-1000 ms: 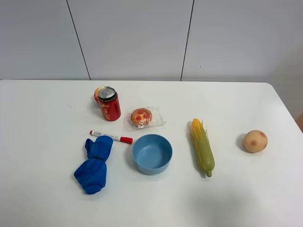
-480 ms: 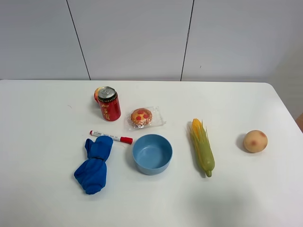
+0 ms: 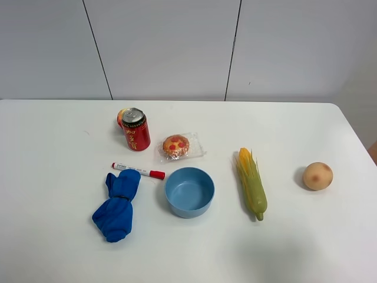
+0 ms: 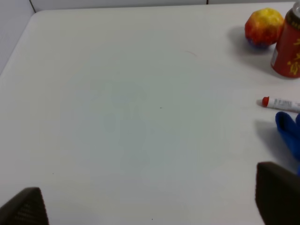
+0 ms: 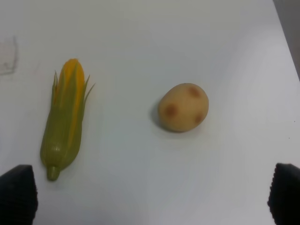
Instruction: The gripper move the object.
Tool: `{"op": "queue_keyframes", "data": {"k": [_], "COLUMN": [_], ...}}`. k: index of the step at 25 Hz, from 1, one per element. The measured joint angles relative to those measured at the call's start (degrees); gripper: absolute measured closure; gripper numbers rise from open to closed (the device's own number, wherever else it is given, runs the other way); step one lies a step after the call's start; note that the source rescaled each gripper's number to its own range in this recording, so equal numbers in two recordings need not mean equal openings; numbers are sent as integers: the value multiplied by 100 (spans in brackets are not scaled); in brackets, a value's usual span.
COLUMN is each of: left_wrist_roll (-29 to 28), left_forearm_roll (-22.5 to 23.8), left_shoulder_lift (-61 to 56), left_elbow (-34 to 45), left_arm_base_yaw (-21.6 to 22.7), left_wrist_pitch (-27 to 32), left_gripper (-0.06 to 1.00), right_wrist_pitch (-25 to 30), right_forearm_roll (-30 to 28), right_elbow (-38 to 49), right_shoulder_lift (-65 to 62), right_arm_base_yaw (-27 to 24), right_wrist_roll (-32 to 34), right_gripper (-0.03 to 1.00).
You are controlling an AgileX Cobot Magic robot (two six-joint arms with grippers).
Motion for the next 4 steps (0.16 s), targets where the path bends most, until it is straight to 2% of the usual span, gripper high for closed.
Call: {"op": "queue_keyframes", "data": {"k": [4], "left_wrist_roll": [0], "left_forearm_roll": [0], "left_shoulder_lift": [0], "left_elbow": [0], "left_arm_base_yaw": [0], "left_wrist_pitch": [0], "left_gripper": [-6], "right_wrist_pitch": [0], "right_forearm_roll": [0], "right_elbow": [0], "right_shoulder_lift": [0], "right_arm_base_yaw": [0], "right_wrist_roll": [0], "right_gripper": [-3]}}
